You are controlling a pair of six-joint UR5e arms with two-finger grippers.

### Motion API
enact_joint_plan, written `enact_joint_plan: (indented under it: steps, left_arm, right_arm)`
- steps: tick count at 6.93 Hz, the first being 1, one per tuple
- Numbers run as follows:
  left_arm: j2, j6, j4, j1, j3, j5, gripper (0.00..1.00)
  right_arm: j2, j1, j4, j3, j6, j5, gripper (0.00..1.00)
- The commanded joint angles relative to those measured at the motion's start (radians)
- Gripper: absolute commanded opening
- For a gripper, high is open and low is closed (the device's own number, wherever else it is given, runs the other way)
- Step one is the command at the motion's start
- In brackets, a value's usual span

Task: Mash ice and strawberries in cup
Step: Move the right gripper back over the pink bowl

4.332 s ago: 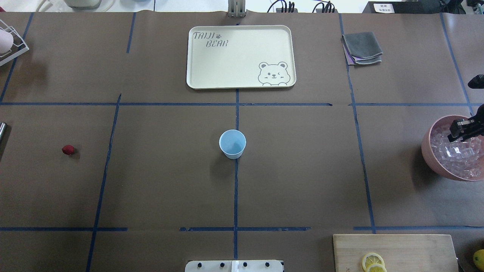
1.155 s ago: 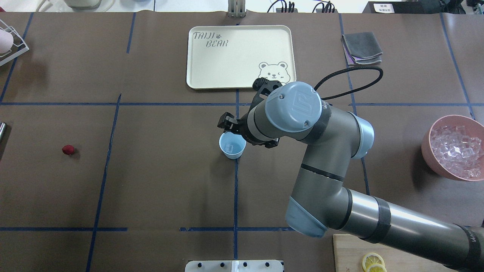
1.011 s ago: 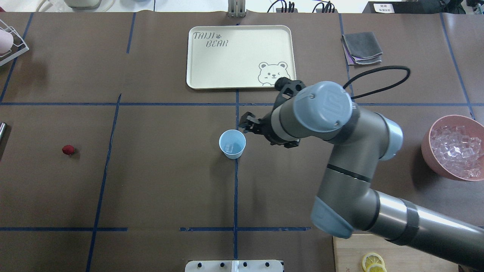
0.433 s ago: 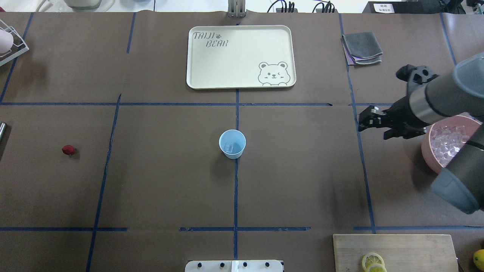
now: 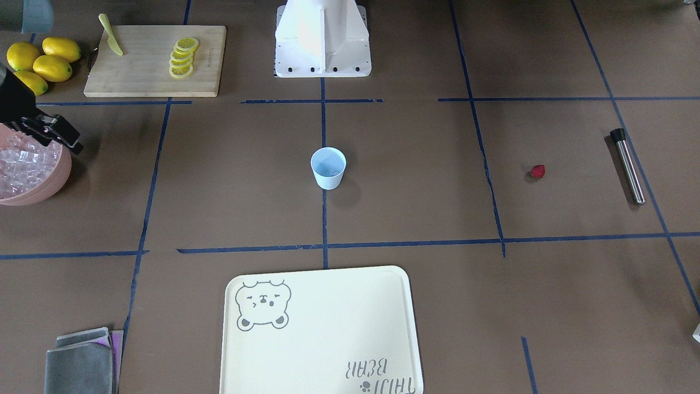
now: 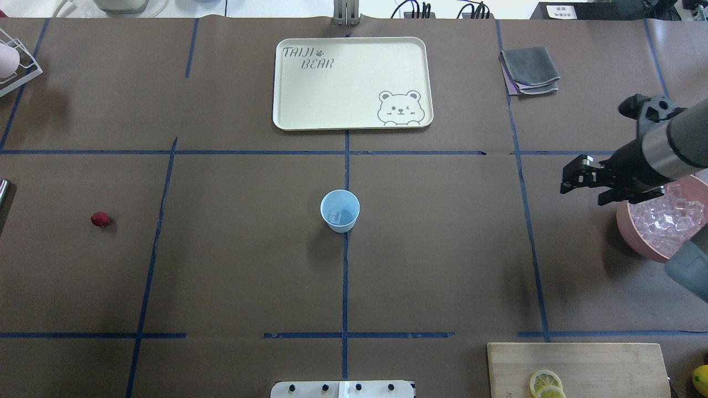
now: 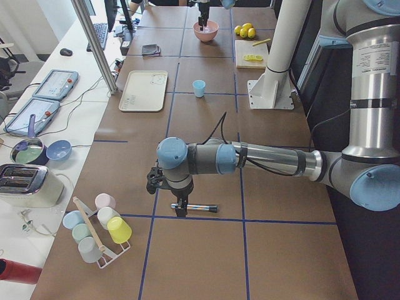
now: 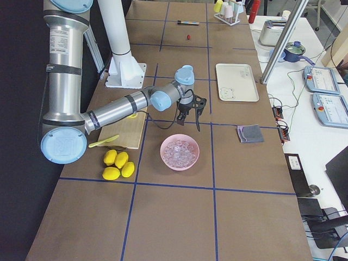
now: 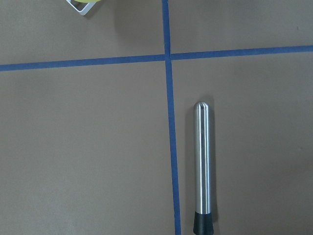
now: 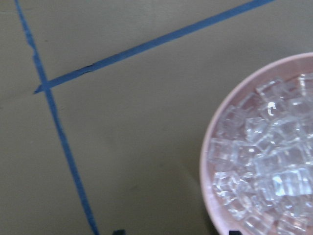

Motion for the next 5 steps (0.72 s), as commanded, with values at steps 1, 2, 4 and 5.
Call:
enact_joint_plan:
  steps: [1, 2, 4, 5]
  left_arm:
    - [0.002, 0.002, 0.000, -0.002, -0.004, 0.000, 1.00]
    - [0.004, 0.002, 0.000, -0.002, -0.007, 0.000, 1.00]
    - [0.004, 0.002, 0.000, -0.002, -0.010, -0.002, 1.00]
    - [0.004, 0.002, 0.000, -0.002, -0.010, -0.002, 1.00]
  right_arm:
    - [-0.102, 0.025, 0.001, -0.022, 0.001, 0.001, 0.77]
    - [-0.110, 0.045, 0.001, -0.047, -0.002, 0.000, 0.77]
    - [-0.110, 0.069, 0.001, -0.088, 0.021, -0.003, 0.78]
    - [-0.096, 0.068, 0.001, -0.104, 0.053, -0.005, 0.78]
